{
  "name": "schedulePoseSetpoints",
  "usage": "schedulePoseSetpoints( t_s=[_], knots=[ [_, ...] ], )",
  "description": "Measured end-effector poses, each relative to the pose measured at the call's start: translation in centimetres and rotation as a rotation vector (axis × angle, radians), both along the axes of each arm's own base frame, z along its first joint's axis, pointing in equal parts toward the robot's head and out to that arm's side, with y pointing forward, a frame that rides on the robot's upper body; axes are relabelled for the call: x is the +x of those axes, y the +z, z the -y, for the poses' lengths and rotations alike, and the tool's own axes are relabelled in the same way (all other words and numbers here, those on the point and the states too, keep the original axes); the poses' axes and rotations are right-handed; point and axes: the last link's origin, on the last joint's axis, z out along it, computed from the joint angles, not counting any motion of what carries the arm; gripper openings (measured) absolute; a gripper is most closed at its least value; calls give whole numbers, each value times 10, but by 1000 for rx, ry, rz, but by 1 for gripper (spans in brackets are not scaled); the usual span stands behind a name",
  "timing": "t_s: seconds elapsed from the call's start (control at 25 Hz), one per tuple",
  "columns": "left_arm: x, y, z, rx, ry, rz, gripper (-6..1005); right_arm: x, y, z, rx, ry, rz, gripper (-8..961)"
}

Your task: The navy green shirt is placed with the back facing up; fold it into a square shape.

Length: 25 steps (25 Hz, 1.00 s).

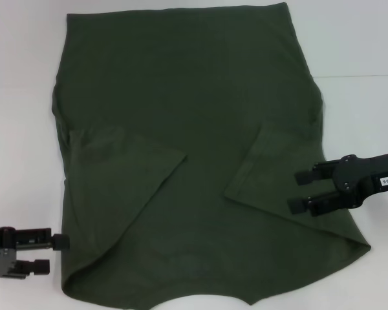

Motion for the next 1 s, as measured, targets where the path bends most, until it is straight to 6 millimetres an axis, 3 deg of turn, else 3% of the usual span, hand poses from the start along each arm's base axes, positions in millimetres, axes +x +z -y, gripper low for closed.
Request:
schedulePoseSetpoints(
  t_s=[1.0],
  knots=[
    [-11,-30,-4,-37,51,-64,905,0,-6,2,-11,2,5,899]
  ],
)
